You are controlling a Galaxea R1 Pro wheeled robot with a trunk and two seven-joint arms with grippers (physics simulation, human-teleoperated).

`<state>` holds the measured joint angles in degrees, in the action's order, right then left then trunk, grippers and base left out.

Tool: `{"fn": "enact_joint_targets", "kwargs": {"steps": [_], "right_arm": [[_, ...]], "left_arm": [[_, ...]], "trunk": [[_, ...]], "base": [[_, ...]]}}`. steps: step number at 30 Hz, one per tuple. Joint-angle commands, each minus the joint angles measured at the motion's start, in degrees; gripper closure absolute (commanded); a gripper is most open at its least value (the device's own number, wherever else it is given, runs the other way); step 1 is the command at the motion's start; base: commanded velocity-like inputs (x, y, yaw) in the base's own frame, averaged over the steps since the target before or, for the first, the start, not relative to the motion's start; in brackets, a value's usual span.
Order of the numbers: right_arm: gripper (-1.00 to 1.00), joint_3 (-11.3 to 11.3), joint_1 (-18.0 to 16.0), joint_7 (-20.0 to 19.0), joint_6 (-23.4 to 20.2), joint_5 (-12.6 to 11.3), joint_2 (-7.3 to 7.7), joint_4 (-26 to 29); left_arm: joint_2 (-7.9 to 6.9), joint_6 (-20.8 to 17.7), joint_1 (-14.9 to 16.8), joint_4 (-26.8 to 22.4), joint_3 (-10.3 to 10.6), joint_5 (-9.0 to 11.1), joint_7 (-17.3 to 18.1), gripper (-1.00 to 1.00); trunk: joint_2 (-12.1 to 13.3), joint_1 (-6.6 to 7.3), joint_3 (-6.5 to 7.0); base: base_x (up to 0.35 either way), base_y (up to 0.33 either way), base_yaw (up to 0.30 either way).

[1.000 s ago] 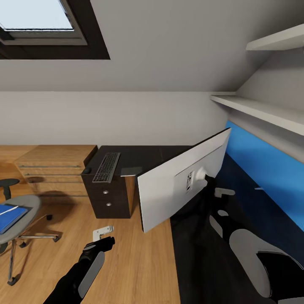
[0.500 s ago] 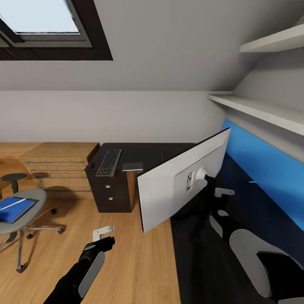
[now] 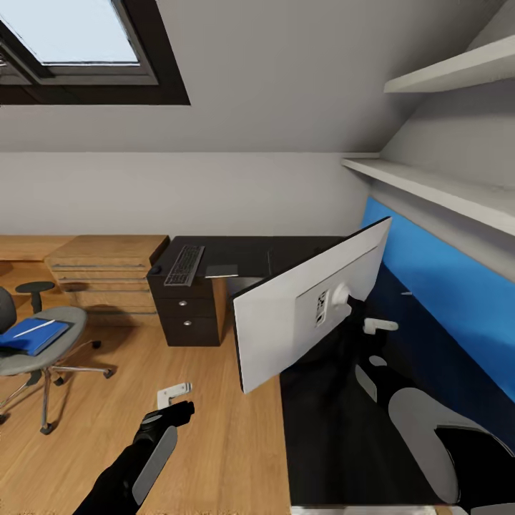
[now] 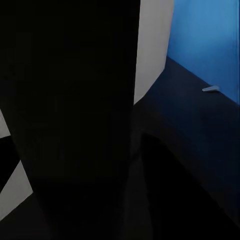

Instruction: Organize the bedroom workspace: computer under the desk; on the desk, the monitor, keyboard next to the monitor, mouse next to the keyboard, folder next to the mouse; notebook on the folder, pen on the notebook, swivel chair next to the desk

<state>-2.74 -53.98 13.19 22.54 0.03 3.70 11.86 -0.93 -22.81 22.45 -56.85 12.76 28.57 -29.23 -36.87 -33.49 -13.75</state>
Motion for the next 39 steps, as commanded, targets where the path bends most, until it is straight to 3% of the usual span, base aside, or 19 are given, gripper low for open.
{"fn": "enact_joint_targets", "kwargs": {"steps": [1, 16, 30, 32, 33, 35, 37, 39], "right_arm": [[1.0, 0.3, -0.1, 0.0, 0.3, 0.0, -0.01, 0.0], [1.0, 0.3, -0.1, -0.1, 0.4, 0.0, -0.01, 0.0], [1.0, 0.3, -0.1, 0.0, 0.5, 0.0, -0.01, 0.0], [1.0, 0.3, -0.1, 0.0, 0.5, 0.0, -0.01, -0.1], [1.0, 0.3, -0.1, 0.0, 0.5, 0.0, -0.01, -0.1], [1.0, 0.3, -0.1, 0.0, 0.5, 0.0, -0.01, -0.2], [1.0, 0.3, -0.1, 0.0, 0.5, 0.0, -0.01, -0.2], [1.0, 0.3, -0.1, 0.0, 0.5, 0.0, -0.01, -0.4]], "left_arm": [[-0.09, -0.1, 0.0, -0.1, 0.2, 0.5, -0.6, -1.0], [-0.12, -0.1, 0.0, -0.1, 0.2, 0.4, -0.6, -1.0], [-0.13, 0.0, 0.0, -0.5, 0.1, 0.5, -0.5, -1.0], [-0.17, 0.0, 0.0, -2.0, 0.0, 0.4, -0.5, -1.0], [-0.51, -0.2, 0.0, -10.3, -1.0, 0.4, -0.8, -1.0], [-0.8, -0.4, 0.0, -18.5, -2.1, 0.5, -1.7, -1.0], [-0.92, -0.5, 0.0, -20.7, -2.5, 1.1, -2.5, -1.0], [-0.86, -0.2, 0.0, -17.6, -2.7, 1.4, -2.9, -1.0]], "trunk": [[-0.1, 0.02, -0.09], [-0.1, 0.02, -0.09], [-0.1, 0.02, -0.09], [-0.1, 0.02, -0.09], [-0.1, 0.02, -0.09], [-0.1, 0.02, -0.09], [-0.1, 0.02, -0.09], [-0.1, 0.02, -0.09]], "base": [[-0.287, -0.214, 0.0], [-0.267, -0.229, 0.0], [-0.012, -0.191, 0.0], [0.0, -0.045, 0.0], [0.0, -0.018, 0.0], [0.0, -0.009, 0.0], [0.0, -0.004, 0.0], [0.0, -0.029, 0.0]]}}
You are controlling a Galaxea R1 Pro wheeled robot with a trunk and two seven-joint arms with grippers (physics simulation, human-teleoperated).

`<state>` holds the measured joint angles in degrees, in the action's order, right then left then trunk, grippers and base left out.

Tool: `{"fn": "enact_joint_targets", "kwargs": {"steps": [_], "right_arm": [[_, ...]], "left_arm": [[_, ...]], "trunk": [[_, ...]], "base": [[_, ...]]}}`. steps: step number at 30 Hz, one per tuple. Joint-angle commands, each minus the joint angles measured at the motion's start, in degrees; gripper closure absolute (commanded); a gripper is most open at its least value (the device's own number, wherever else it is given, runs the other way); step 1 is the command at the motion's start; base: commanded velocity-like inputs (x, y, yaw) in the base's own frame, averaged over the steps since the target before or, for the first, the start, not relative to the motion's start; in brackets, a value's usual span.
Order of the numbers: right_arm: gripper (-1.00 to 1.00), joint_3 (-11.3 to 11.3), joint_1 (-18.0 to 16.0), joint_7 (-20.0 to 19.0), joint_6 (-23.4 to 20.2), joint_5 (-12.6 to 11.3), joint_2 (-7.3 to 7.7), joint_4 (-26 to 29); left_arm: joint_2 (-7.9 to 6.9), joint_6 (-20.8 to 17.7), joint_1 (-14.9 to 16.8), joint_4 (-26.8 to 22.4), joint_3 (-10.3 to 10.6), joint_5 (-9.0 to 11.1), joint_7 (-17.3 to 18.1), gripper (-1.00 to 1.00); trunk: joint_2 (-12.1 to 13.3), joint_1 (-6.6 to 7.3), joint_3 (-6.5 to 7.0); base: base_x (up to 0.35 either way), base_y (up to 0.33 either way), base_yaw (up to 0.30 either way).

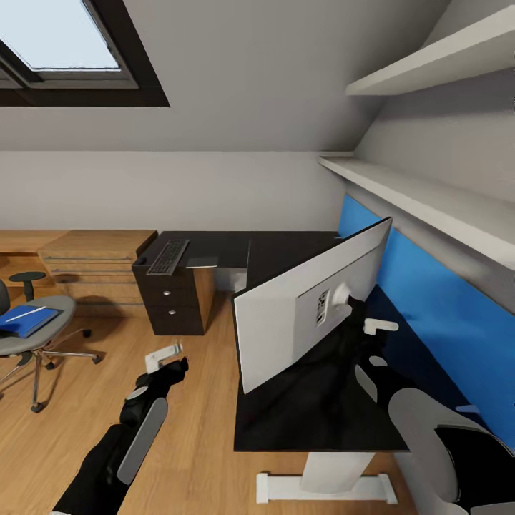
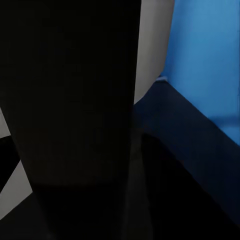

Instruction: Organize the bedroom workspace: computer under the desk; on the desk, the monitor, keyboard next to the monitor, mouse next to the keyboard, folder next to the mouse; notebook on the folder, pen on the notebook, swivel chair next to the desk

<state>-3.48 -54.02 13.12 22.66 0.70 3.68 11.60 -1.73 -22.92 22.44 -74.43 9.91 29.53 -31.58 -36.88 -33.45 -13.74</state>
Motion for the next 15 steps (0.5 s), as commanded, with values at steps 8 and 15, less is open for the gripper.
{"fn": "enact_joint_targets", "kwargs": {"steps": [8, 15], "right_arm": [[1.0, 1.0, 0.0, 0.1, 0.3, -0.7, 0.02, -0.3], [1.0, 1.0, 0.0, 0.1, 0.3, -0.7, 0.03, -0.4]], "left_arm": [[0.14, 0.1, 0.1, 3.3, 0.3, 0.5, -0.8, -1.0], [0.15, 0.0, 0.1, 3.4, 0.3, 0.6, -0.8, -1.0]], "trunk": [[-0.1, -0.02, -0.1], [-0.1, -0.02, -0.1]], "base": [[0.039, -0.104, 0.0], [0.118, -0.067, 0.0]]}}
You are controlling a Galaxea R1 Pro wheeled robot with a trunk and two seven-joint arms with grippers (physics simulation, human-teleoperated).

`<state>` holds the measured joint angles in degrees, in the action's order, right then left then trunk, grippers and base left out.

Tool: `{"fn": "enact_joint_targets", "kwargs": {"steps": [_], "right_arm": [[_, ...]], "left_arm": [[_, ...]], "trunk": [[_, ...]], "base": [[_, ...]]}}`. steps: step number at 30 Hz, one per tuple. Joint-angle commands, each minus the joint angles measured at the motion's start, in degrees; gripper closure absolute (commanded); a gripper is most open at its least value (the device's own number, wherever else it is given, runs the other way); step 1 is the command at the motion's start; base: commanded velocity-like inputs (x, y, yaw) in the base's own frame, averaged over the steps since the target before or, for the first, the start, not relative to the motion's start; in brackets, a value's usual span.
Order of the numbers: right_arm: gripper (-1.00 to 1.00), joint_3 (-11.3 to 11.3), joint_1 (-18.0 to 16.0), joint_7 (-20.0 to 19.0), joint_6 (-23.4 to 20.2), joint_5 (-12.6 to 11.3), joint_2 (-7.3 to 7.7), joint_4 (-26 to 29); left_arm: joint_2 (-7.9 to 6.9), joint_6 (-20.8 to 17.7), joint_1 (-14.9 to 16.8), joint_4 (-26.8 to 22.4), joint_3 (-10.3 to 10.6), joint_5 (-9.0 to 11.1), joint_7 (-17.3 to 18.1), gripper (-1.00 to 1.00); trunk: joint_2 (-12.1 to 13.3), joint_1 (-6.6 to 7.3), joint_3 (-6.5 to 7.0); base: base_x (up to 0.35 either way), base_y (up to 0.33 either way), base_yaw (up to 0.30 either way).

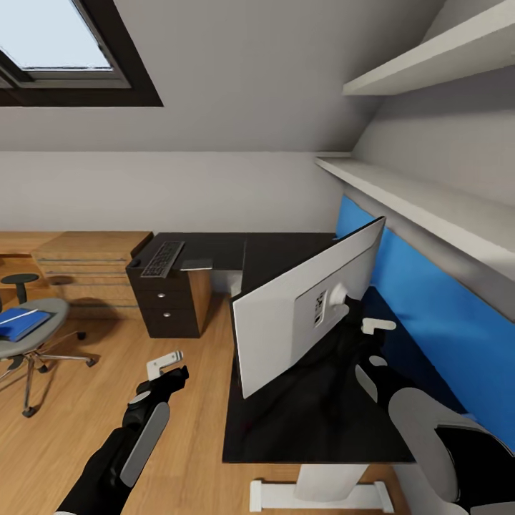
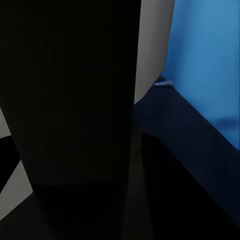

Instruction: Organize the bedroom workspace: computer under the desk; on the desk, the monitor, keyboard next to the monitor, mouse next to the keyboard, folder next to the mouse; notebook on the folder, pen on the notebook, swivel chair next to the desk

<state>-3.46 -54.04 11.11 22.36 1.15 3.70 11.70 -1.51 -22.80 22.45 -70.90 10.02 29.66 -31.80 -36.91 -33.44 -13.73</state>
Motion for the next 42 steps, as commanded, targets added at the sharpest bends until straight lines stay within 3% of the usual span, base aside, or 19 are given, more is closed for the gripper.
{"fn": "enact_joint_targets", "kwargs": {"steps": [1, 42], "right_arm": [[1.0, 1.0, 0.0, 2.1, 0.6, -1.1, 0.01, -0.5], [1.0, 0.8, 0.0, 2.4, 0.7, -1.3, -0.37, -0.5]], "left_arm": [[-0.07, -0.1, 0.1, -0.1, 0.2, 0.5, -0.5, -1.0], [-0.15, -0.2, 0.1, -0.1, 0.2, 0.7, -0.5, -1.0]], "trunk": [[0.0, -0.03, -0.11], [0.0, -0.03, -0.15]], "base": [[0.023, -0.014, 0.0], [0.023, -0.022, 0.0]]}}
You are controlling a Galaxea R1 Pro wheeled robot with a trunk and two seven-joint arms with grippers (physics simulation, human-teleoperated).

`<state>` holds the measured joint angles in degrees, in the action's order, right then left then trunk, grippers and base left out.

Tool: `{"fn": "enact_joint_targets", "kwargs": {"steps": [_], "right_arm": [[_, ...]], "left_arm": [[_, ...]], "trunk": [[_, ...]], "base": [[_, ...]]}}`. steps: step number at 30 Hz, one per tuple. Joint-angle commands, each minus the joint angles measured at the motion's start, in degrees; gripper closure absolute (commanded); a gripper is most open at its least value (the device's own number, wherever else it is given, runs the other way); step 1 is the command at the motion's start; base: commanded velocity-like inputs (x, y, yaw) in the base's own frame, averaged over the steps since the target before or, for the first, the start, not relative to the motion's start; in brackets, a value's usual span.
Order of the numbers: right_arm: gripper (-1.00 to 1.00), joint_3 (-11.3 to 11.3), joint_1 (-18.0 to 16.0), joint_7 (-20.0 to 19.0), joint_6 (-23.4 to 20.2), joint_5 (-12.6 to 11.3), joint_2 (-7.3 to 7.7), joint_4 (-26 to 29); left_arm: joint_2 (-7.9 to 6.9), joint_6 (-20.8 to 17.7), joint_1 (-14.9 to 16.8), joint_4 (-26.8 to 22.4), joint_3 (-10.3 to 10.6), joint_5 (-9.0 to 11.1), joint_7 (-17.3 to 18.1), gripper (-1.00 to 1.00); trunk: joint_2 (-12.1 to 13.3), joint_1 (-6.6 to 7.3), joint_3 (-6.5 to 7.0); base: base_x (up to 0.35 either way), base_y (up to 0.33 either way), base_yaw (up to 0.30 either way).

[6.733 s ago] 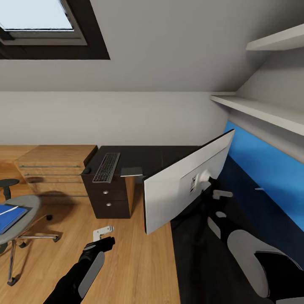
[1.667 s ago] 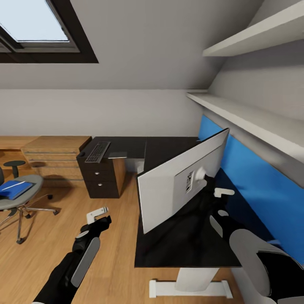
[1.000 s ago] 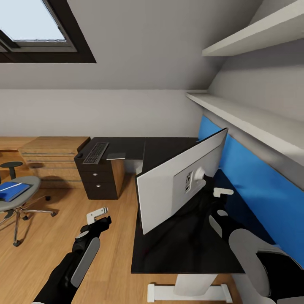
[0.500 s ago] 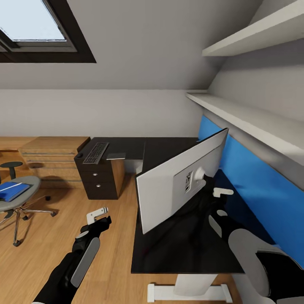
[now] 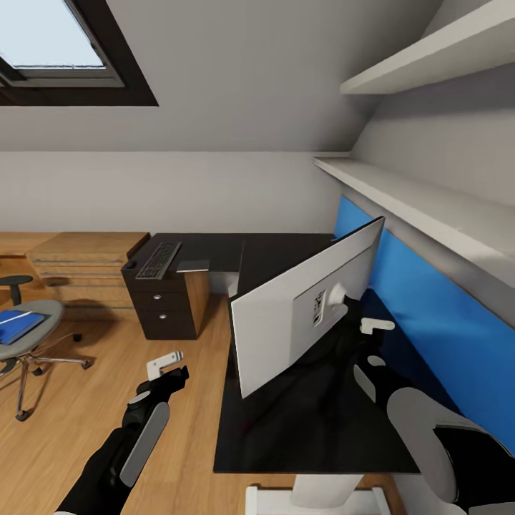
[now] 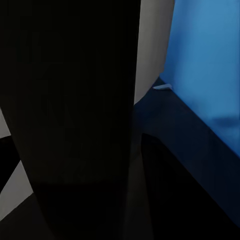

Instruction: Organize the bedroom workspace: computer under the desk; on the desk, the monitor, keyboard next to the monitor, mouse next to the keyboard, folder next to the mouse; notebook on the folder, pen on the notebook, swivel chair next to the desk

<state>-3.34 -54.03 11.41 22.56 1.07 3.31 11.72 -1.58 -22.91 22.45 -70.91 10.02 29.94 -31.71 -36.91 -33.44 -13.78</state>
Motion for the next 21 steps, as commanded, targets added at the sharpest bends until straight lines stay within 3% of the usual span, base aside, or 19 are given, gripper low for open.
{"fn": "enact_joint_targets", "kwargs": {"steps": [1, 7, 15, 21], "right_arm": [[1.0, 0.7, 0.0, 2.1, 0.5, -1.2, 0.03, -0.5], [1.0, 0.7, 0.0, 2.1, 0.5, -1.3, 0.01, -0.6], [1.0, 0.7, 0.0, 2.0, 0.5, -1.4, 0.03, -0.5], [1.0, 0.7, 0.0, 2.0, 0.5, -1.4, 0.03, -0.6]], "left_arm": [[-0.08, -0.1, 0.1, -0.1, 0.2, 0.5, -0.5, -1.0], [-0.09, -0.1, 0.1, -0.1, 0.2, 0.5, -0.5, -1.0], [-0.09, -0.2, 0.1, -0.1, 0.2, 0.5, -0.5, -1.0], [-0.09, -0.2, 0.1, -0.1, 0.2, 0.5, -0.5, -1.0]], "trunk": [[0.0, -0.03, -0.11], [0.0, -0.03, -0.11], [0.0, -0.03, -0.11], [0.0, -0.03, -0.11]], "base": [[0.022, -0.022, 0.0], [0.007, -0.007, -0.021], [0.0, 0.0, -0.218], [0.0, 0.0, -0.06]]}}
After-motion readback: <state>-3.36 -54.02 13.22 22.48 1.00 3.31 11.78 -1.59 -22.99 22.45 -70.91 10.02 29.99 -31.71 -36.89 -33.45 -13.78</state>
